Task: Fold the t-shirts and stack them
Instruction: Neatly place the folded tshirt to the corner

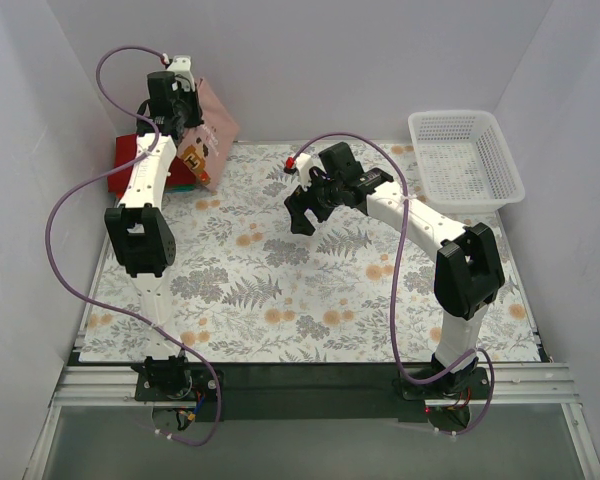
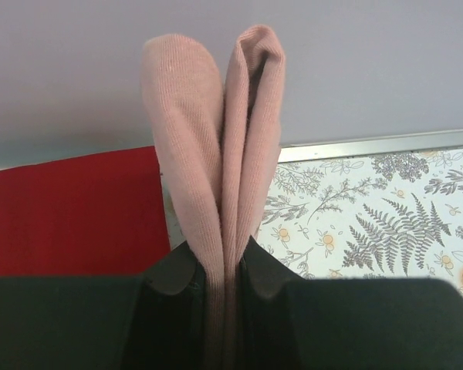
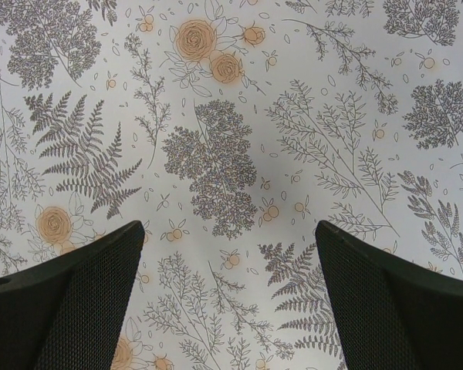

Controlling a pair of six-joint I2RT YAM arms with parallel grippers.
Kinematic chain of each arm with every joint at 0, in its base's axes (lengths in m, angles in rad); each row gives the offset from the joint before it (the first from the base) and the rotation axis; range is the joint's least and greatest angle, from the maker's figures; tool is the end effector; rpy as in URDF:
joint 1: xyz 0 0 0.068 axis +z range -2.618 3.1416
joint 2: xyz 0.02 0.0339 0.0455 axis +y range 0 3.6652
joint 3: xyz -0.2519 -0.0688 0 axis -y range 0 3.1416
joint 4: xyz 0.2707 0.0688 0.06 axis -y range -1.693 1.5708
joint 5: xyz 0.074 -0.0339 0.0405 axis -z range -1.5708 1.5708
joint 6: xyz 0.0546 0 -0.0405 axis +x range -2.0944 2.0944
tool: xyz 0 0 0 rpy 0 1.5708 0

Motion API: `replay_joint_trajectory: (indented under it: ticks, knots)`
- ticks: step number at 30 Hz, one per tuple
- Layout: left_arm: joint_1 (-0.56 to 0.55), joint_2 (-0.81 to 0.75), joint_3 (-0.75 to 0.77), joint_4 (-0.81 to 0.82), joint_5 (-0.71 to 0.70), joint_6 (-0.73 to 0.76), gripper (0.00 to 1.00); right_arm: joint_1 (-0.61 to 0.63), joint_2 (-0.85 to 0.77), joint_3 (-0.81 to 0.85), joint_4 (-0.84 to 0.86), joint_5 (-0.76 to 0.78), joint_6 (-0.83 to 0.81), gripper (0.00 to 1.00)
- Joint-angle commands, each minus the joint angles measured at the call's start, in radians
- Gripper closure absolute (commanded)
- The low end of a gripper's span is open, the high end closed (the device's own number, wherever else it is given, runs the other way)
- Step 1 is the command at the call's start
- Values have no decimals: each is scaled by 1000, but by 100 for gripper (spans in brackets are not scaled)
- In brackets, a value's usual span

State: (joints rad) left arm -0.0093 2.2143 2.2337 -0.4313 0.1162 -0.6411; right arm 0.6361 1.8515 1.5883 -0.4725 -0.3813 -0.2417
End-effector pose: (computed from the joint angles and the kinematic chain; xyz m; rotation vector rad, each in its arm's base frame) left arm 0.5580 -0.0115 0.3289 -0.5539 1.9421 -0.5332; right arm 0.3573 0.2891 0.2594 -1.1645 2.0136 0.6401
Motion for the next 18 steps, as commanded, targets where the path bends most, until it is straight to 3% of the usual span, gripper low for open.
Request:
replay_joint_trajectory:
  ticks: [1,18]
  knots:
    - [0,-125,27,20,2,29,100,-4,-35,-1,15,-16,-1,2]
    - [8,-153,18,13,8,84,100,-4,-8,16,14,-19,13,2]
